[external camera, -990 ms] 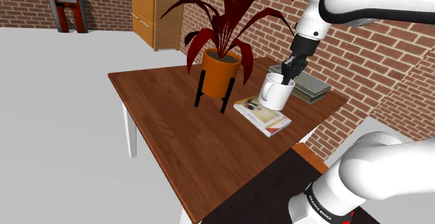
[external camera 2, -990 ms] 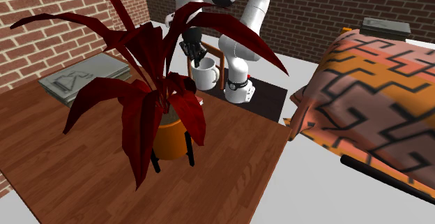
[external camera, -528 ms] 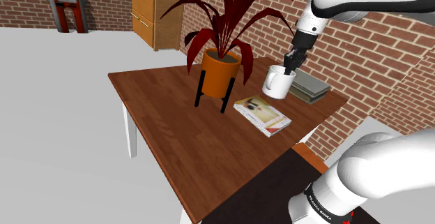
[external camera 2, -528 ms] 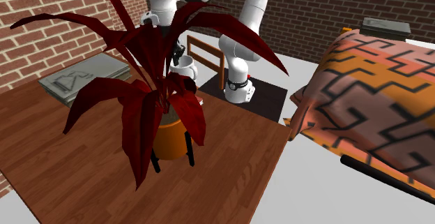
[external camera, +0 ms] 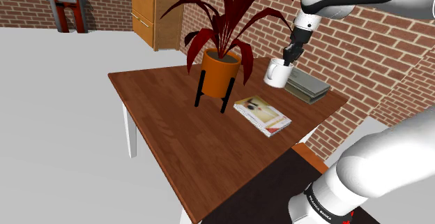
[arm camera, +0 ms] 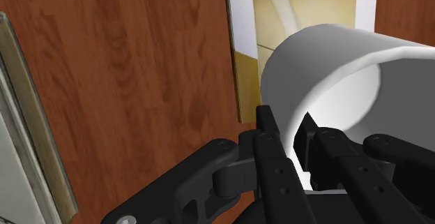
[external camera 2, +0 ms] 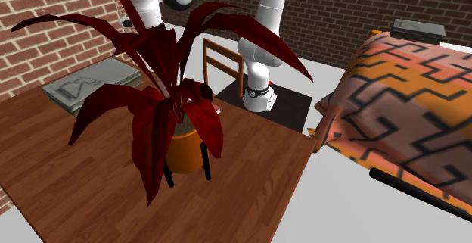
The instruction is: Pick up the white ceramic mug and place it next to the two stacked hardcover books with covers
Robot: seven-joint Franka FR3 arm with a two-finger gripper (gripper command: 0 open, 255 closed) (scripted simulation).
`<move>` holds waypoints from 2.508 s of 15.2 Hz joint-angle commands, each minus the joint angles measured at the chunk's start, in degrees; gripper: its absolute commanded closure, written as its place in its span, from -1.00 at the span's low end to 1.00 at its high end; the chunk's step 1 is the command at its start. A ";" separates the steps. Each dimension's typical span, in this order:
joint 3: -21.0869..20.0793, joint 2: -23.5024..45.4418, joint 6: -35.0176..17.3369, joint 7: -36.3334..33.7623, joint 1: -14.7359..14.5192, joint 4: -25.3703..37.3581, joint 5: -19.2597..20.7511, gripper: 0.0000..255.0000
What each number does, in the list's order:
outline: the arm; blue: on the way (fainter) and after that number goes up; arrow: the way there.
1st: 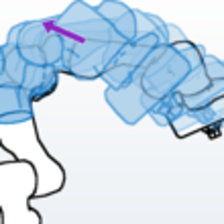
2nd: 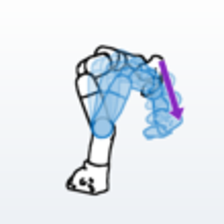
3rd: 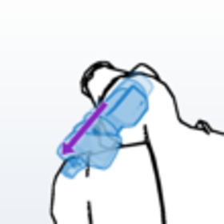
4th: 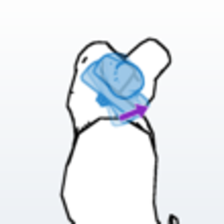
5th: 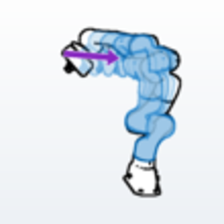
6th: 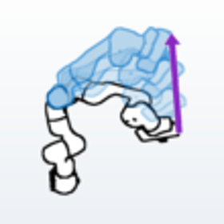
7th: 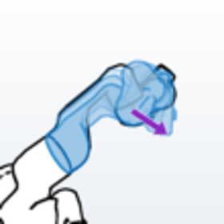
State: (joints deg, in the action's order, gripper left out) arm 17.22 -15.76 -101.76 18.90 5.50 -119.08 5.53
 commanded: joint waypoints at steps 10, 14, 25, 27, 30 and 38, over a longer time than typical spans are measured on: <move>7.43 24.58 3.29 14.54 4.96 26.74 -7.86 1.00; 8.26 35.18 7.30 18.90 9.19 40.45 -12.29 1.00; 7.48 49.97 10.74 22.37 16.20 58.01 -17.52 1.00; 7.51 49.58 8.93 22.44 15.79 55.77 -17.41 1.00; 7.51 49.19 6.36 22.55 15.28 52.77 -17.33 1.00; 7.37 49.08 0.12 22.86 14.38 46.30 -17.45 1.00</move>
State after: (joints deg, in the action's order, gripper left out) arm 24.65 33.07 -100.95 41.72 19.88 -72.39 -11.81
